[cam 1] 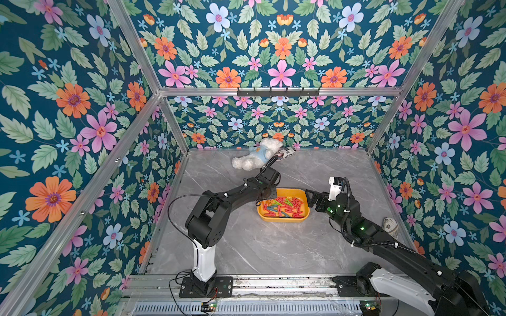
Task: Take the clothespins out of the storage box
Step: Pick up the clothespin from the storage box.
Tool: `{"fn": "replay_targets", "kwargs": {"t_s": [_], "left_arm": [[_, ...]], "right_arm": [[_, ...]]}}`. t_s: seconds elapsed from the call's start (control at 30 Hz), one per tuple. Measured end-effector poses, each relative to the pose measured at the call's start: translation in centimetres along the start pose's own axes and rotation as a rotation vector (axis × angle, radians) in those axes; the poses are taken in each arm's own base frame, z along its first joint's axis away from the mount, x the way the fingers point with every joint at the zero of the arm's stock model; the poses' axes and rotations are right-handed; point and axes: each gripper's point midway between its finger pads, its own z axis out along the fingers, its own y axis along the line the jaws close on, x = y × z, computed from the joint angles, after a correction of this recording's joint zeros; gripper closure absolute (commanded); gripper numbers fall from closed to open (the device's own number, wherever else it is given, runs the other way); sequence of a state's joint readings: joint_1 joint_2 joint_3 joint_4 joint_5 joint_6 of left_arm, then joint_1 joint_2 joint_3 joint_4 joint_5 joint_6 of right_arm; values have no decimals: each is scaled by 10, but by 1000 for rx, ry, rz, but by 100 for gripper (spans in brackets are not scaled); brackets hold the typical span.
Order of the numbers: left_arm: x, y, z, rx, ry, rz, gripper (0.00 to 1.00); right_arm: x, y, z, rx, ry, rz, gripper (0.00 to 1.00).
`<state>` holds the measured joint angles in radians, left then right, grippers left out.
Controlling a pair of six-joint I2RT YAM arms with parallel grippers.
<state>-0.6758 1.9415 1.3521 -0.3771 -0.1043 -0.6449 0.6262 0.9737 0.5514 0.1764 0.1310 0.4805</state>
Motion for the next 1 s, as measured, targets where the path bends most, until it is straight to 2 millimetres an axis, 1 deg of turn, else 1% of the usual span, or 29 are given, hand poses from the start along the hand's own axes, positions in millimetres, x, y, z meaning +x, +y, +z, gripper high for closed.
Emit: {"fn": "replay_targets", "kwargs": {"t_s": [0.03, 0.17, 0.37, 0.6, 0.67, 0.7, 0.77, 0.97, 1.0], "left_arm": [[1, 1, 3, -8, 6, 2, 71], [4, 2, 13, -31, 23, 4, 71], [6, 6, 20, -57, 28, 5, 72], [13, 10, 29, -75, 46, 9, 78], [13, 11, 29, -80, 46, 10, 83], [13, 11, 28, -80, 46, 10, 83], [13, 12, 28, -81, 44, 8, 90], [4, 12, 13, -80, 10, -10, 94], [2, 11, 9, -76, 3, -17, 97]], "right_arm": [[0, 0, 0, 0, 0, 0, 1], [2, -1, -1, 1, 3, 2, 1], [1, -1, 0, 1, 1, 2, 1], [2, -1, 3, 8, 10, 1, 1], [3, -2, 3, 9, 13, 0, 1], [3, -2, 4, 10, 14, 0, 1], [3, -2, 4, 10, 14, -3, 1], [7, -1, 7, 6, 32, -4, 1], [9, 0, 7, -1, 40, -4, 1]]}}
